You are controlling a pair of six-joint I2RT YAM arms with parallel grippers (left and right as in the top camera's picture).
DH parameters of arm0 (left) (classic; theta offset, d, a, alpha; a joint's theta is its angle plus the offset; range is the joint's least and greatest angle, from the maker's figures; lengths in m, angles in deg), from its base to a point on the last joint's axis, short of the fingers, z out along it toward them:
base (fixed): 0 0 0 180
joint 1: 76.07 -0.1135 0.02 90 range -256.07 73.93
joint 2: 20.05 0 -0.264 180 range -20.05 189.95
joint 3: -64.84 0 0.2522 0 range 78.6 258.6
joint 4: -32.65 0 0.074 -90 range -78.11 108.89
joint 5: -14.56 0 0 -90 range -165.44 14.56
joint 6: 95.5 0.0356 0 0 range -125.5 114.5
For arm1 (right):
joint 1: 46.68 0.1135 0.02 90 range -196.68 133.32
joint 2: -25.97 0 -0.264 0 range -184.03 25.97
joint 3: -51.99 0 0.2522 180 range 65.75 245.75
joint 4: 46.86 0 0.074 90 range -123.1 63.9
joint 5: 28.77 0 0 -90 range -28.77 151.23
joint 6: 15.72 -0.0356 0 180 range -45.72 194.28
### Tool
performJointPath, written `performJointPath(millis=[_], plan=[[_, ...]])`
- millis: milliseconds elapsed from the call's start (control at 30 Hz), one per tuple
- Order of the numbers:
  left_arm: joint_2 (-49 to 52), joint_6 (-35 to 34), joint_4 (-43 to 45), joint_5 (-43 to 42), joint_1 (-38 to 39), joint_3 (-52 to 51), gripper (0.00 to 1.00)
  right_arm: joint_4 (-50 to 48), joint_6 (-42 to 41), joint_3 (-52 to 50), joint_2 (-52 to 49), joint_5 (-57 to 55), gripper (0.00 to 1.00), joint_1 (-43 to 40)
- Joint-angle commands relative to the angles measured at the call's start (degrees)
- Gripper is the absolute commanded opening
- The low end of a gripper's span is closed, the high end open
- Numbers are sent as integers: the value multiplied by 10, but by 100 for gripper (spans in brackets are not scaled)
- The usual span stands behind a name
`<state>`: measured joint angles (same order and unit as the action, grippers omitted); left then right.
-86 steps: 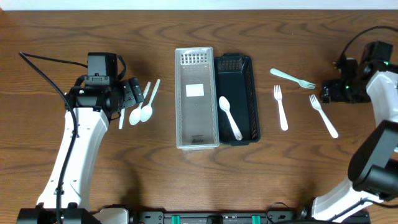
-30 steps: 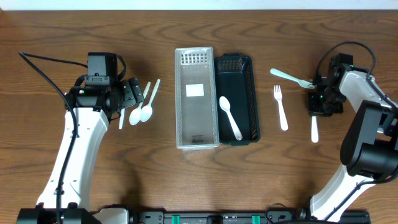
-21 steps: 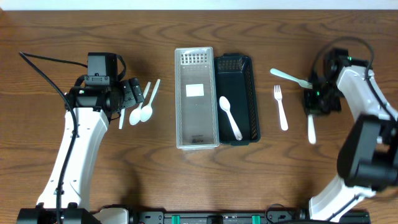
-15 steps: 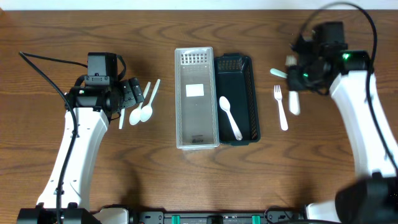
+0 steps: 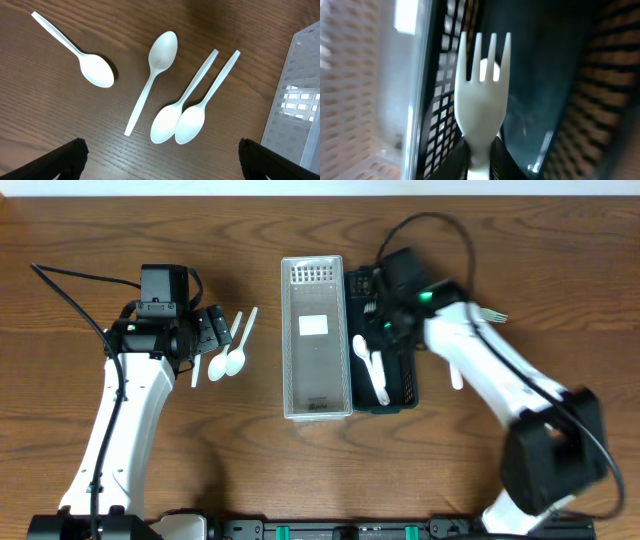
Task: Pack container
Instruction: 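Place the fork into the black tray with the right gripper, then grasp the middle white fork with the right gripper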
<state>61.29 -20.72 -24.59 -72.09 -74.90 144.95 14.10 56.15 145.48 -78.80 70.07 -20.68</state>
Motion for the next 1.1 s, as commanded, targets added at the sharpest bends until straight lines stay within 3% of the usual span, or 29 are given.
performJointPath(millis=[0,133,233,367,567,700,1067], plan=[[3,1,-2,1,-3,10,98,-17,-14,1,-3,-5,26,11],[3,1,-2,1,-3,10,98,-28,28,37,34,-47,63,-12],[3,1,-2,1,-3,10,98,-27,48,55,71,-109,71,-53],[3,1,-2,1,-3,10,98,-26,49,56,89,-133,70,-138],[3,1,-2,1,-3,10,98,-7,23,54,53,-43,62,-254],[3,1,-2,1,-3,10,98,20,35,53,9,-46,64,-263],[3,1,-2,1,-3,10,98,57,186,53,-105,-83,66,-238]])
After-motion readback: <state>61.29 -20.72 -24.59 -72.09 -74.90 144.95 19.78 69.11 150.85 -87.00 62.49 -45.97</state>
